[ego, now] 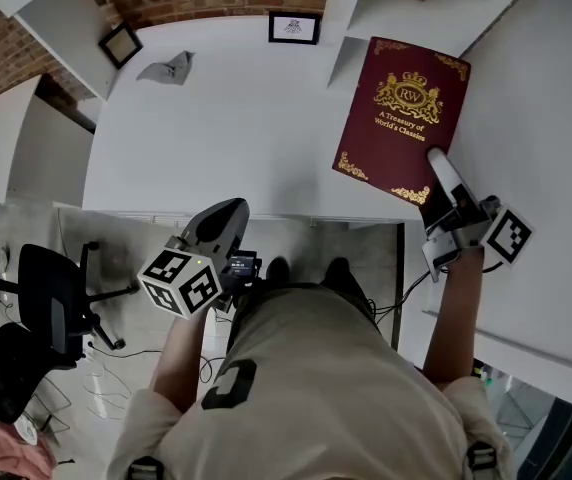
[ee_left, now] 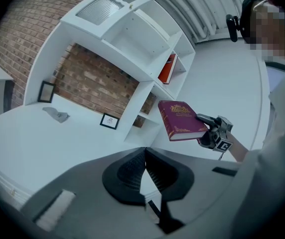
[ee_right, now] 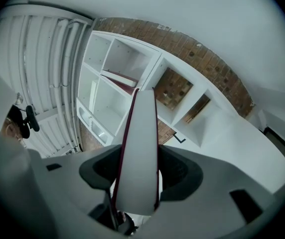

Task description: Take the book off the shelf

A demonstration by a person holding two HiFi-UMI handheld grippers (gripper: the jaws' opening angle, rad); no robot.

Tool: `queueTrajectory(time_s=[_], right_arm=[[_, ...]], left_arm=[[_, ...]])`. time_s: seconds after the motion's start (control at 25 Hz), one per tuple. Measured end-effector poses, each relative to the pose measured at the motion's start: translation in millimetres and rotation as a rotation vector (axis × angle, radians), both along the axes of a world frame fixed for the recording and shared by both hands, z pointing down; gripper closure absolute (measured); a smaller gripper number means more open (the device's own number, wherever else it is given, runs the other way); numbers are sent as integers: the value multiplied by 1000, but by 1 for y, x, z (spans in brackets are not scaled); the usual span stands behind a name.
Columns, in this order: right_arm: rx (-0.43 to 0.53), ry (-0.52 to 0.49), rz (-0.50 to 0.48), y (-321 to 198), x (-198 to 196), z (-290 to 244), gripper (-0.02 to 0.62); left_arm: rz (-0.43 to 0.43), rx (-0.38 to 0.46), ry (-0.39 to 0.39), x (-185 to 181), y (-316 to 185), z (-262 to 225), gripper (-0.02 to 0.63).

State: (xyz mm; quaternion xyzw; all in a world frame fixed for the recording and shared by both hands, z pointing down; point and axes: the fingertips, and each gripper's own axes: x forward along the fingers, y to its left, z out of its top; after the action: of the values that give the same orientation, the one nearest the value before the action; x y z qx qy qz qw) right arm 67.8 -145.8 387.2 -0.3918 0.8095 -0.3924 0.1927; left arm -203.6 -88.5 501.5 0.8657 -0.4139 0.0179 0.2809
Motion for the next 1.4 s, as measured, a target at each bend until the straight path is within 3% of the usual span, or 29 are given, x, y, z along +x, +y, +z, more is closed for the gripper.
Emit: queueTrajectory(time_s=[0.16,0.36,0.84,1.4], right_arm=[[-35,-42,-21,-6,6,19,387],[-97,-82,-47,-20,31,39,387],[-228,-150,-92,-29,58,79,387],[-361,-125,-104,-38,78,155,387]], left_arm=[[-15,-1,-17,6,-3,0,603],[-19,3,-29,42,-14,-7,603],[40,-30,-55,109,-39,-5,603],[60,-55,-86,137,-51,3,603]])
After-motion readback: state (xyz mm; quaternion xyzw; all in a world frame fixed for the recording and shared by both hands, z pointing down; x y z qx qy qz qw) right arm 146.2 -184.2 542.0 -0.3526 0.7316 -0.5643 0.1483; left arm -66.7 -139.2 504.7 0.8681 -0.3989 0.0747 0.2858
